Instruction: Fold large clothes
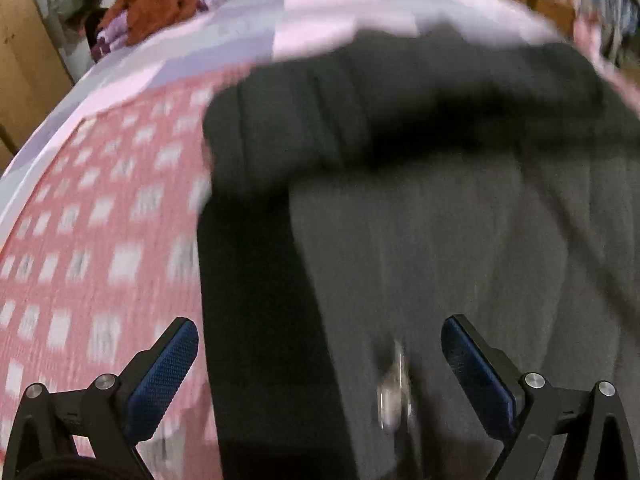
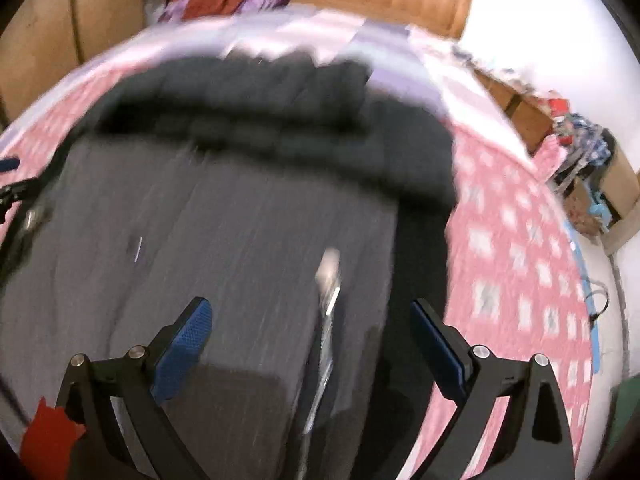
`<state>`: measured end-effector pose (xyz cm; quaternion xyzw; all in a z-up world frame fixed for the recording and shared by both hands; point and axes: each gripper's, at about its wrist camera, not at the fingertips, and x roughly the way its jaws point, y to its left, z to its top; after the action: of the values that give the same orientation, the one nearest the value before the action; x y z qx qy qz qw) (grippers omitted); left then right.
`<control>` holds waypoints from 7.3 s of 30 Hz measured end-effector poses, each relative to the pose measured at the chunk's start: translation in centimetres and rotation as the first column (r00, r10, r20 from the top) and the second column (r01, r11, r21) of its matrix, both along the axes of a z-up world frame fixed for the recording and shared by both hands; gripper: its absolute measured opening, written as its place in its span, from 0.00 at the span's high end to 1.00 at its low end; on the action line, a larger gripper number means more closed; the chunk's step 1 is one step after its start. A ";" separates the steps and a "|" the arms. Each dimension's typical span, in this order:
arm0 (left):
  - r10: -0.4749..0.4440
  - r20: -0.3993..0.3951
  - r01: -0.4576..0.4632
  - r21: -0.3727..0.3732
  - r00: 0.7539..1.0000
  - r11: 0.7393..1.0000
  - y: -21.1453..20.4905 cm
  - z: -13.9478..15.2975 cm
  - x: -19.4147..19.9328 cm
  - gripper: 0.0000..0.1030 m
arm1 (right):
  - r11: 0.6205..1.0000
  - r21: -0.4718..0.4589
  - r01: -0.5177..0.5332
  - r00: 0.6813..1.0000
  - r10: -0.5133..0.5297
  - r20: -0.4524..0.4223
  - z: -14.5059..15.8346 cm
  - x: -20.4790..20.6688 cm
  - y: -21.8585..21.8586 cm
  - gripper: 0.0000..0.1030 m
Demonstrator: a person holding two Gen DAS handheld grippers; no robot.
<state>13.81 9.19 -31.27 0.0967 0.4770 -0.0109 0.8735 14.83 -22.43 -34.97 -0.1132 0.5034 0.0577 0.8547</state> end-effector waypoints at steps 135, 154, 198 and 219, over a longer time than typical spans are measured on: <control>-0.110 -0.128 0.072 -0.273 0.986 0.959 8.0 3.2 -15.1 0.86 | 0.932 0.046 0.360 0.932 -0.357 -0.065 6.3 -19.0 -2.6 0.97; 0.016 -0.212 -0.065 -0.225 0.977 0.972 7.4 -1.9 -14.6 0.76 | 0.813 -0.133 0.567 0.822 -0.568 0.038 0.1 -19.9 -3.1 0.39; -0.027 -0.087 -0.007 -0.373 0.996 0.928 11.0 9.5 -16.3 0.87 | 0.896 0.115 0.428 0.901 -0.434 0.029 12.7 -19.3 -3.0 0.87; -0.045 -0.123 -0.003 -0.364 0.991 0.931 12.3 14.4 -4.7 0.87 | 0.965 0.141 0.221 0.970 -0.232 0.066 19.7 -8.3 -2.6 0.87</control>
<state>9.11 21.46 -16.84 -0.0622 0.5213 -0.1147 0.8434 6.56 -25.03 -15.22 -0.0002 0.4726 -0.0120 0.8812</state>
